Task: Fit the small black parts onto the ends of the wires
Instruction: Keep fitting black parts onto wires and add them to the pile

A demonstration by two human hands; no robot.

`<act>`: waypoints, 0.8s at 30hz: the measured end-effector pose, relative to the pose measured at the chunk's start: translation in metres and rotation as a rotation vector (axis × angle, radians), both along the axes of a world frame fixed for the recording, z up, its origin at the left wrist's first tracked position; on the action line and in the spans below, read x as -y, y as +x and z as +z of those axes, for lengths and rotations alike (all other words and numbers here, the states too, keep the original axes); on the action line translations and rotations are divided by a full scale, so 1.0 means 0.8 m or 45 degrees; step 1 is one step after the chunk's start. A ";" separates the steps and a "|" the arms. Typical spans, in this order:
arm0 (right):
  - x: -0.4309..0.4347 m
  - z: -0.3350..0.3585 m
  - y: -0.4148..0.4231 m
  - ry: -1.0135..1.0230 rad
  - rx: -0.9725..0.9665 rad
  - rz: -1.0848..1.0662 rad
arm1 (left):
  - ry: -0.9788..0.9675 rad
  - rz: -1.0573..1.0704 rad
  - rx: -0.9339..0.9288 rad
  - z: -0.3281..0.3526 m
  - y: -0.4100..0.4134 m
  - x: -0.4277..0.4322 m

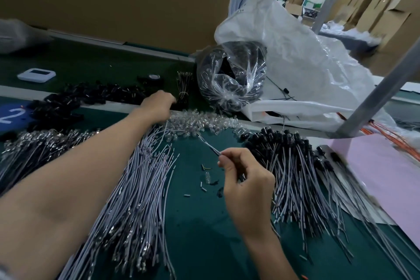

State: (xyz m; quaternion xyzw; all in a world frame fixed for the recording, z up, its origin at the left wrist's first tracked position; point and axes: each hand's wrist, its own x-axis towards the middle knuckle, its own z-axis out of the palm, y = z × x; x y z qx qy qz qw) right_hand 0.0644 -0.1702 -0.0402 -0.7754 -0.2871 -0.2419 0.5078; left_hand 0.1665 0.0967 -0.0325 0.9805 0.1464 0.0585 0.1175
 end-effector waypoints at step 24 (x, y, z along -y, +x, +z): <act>0.002 0.005 0.003 0.085 -0.174 0.041 | -0.435 0.230 0.312 -0.003 -0.016 -0.023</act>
